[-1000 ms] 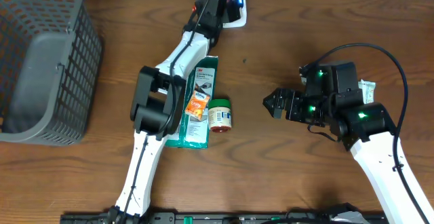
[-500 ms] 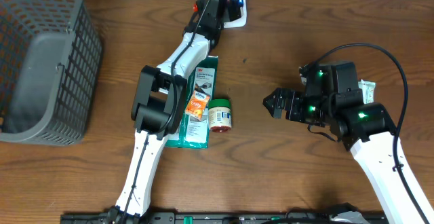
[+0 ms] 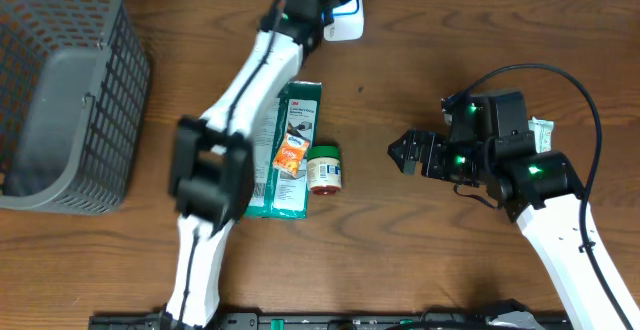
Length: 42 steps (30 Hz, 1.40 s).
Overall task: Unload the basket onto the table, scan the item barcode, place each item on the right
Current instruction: 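Hold the red packet with the left gripper in front of the scanner, then carry the red packet right with the left gripper and release it by the swab tub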
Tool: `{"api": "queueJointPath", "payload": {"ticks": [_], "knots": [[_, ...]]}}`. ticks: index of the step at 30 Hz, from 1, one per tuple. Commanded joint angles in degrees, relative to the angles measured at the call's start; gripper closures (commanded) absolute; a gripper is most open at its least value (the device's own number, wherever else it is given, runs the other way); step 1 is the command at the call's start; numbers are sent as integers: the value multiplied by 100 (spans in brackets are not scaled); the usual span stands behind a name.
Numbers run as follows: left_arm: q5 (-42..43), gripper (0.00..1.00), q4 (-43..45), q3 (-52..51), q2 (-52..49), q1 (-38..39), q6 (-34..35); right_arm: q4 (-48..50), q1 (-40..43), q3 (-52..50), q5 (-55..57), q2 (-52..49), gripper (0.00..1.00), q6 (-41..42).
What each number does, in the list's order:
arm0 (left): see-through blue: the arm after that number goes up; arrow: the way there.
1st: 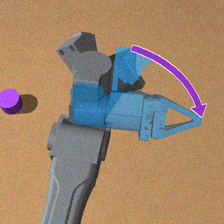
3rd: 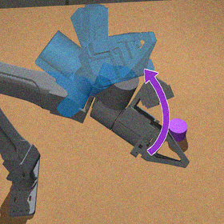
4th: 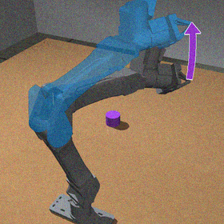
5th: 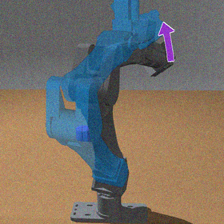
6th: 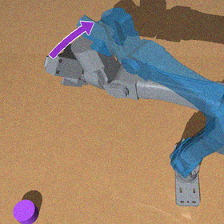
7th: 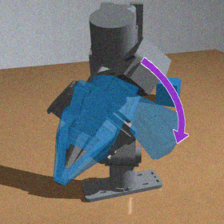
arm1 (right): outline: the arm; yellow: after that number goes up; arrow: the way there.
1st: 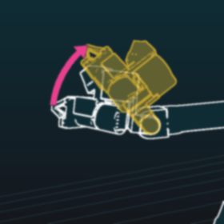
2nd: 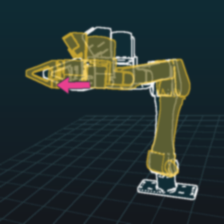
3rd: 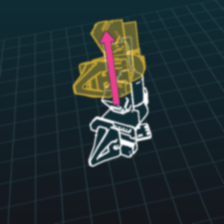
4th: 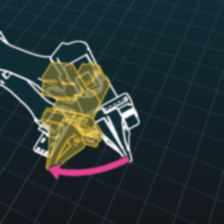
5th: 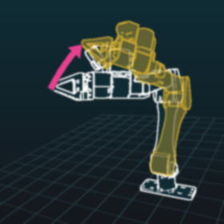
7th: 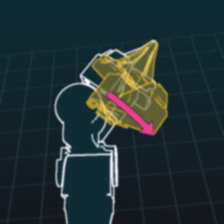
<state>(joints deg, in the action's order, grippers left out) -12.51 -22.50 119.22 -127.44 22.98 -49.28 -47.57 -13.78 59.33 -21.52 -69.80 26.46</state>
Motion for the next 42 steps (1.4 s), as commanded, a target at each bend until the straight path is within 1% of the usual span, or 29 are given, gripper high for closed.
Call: {"api": "queueJointPath", "payload": {"ticks": [1, 4, 8, 10, 12, 16, 17, 19, 21, 22, 24, 27, 31, 36, 39, 42], "knots": [[1158, 93, -918, 76, 1097, 101, 2081, -4, -20, 57, 28, 15, 1, -83], [2149, 93, -1908, 76, 1628, 122, 3346, -2, -20, 57, 28, 15, 1, -83], [3003, 93, -2776, 76, 1989, 122, 4896, -4, -20, 57, 28, 15, 1, -83], [3292, 93, -3060, 76, 2017, 142, 5486, 15, -20, 57, 26, 15, 1, -79], [3414, 93, -3189, 28, 2002, 201, 5901, 168, -20, 57, 28, 15, 1, -81], [3410, 93, -3110, -203, 1996, 407, 6537, 256, -20, 57, -50, 15, 1, -92], [3410, 93, -3104, -299, 1996, 503, 6642, 70, -13, 57, -96, 15, 1, -221], [3359, 93, -3130, -413, 1996, 610, 6651, 120, 48, 87, -155, 22, 1, -348], [3348, 93, -3152, -566, 1996, 708, 6682, -105, 223, 262, -170, 70, 17, -339], [3348, 93, -3167, -649, 1996, 752, 6756, -280, 334, 402, -140, 105, 21, -345], [3348, 93, -3158, -903, 1996, 866, 6957, -726, 625, 804, 79, 203, 26, -407], [3351, 93, -2894, -1408, 1996, 1067, 7226, -1388, 1064, 1493, 382, 284, 32, -614], [3348, 93, -1954, -2282, 1996, 1453, 7427, -2087, 1532, 2157, 601, 284, 30, -713], [3351, 93, -551, -3200, 1993, 1871, 7866, -2457, 1873, 2330, 1086, 284, 26, -835], [3346, 93, -17, -3530, 1993, 2138, 7947, -2632, 1996, 2330, 1397, 282, 26, -835], [3230, 93, 487, -3794, 1980, 2459, 8113, -2688, 2063, 2330, 1460, 282, 25, -833]]}}
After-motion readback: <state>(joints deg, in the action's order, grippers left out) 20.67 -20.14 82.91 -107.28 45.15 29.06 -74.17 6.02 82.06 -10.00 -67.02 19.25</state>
